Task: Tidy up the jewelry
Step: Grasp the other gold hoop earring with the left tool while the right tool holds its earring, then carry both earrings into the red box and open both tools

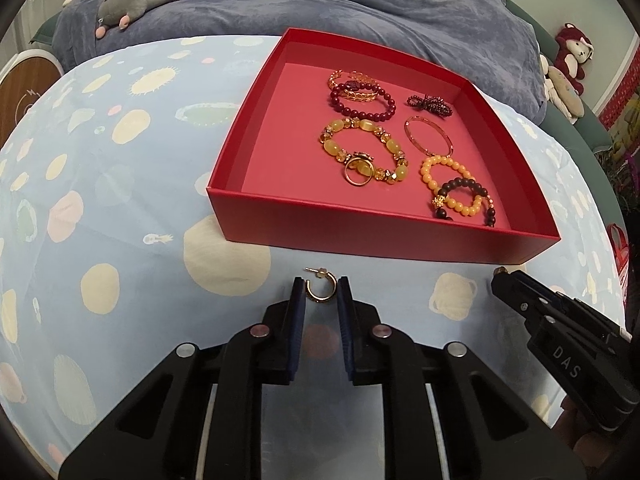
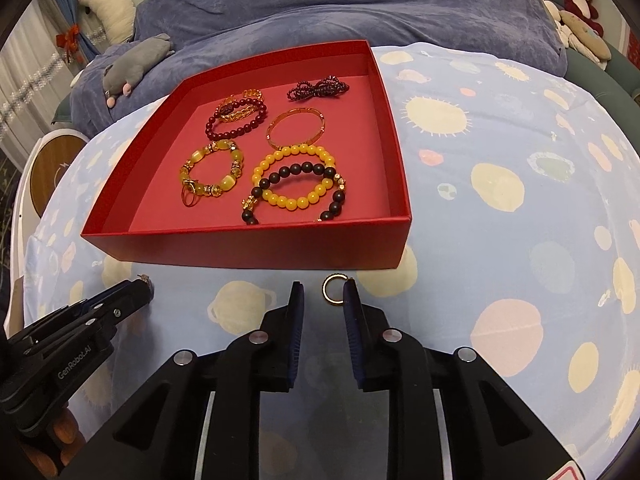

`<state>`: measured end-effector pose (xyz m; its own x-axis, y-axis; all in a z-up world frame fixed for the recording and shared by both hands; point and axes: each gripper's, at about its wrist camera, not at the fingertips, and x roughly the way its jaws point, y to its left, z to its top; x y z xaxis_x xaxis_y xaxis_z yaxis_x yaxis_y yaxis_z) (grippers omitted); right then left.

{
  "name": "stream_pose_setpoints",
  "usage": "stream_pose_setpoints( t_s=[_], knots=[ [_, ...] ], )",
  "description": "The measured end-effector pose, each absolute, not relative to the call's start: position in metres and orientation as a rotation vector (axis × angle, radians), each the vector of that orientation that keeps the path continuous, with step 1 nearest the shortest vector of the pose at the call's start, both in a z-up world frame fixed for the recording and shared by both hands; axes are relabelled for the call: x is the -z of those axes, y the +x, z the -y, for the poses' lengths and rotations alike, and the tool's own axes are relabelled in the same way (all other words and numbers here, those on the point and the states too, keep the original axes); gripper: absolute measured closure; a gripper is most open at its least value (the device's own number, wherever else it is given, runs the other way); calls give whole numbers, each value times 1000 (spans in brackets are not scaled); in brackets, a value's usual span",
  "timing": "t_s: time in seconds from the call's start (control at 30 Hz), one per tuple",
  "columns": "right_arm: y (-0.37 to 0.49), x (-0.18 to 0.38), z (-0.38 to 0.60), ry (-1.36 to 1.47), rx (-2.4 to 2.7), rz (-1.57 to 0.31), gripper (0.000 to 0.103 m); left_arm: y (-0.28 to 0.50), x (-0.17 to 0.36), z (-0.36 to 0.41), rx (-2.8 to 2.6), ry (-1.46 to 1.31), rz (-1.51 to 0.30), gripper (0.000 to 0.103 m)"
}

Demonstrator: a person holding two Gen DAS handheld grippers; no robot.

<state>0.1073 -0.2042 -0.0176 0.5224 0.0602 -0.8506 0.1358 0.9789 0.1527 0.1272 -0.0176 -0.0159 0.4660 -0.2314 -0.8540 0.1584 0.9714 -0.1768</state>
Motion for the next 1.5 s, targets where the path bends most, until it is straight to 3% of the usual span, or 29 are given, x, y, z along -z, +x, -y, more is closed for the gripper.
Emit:
stream_pose_setpoints(
  t_s=[0.1,0.23,0.53,0.7,0.77,1.5],
  knots=[
    [112,21,204,201,55,-1024,78,126,16,16,239,-86,-1057,87],
    [110,21,200,142,74,-1014,89,127,17,15,237,-88,-1065,87],
    [104,18,207,182,61,-1010,90,128,18,18,223,-81,-1054,79],
    [96,14,207,214,54,-1004,90,128,19,20,222,-68,-1029,80],
    [93,13,208,234,52,-1005,90,128,19,20,233,-65,-1027,86],
    [51,-23,199,288,4,-969,90,87,-18,15,284,-93,-1039,86]
  ],
)
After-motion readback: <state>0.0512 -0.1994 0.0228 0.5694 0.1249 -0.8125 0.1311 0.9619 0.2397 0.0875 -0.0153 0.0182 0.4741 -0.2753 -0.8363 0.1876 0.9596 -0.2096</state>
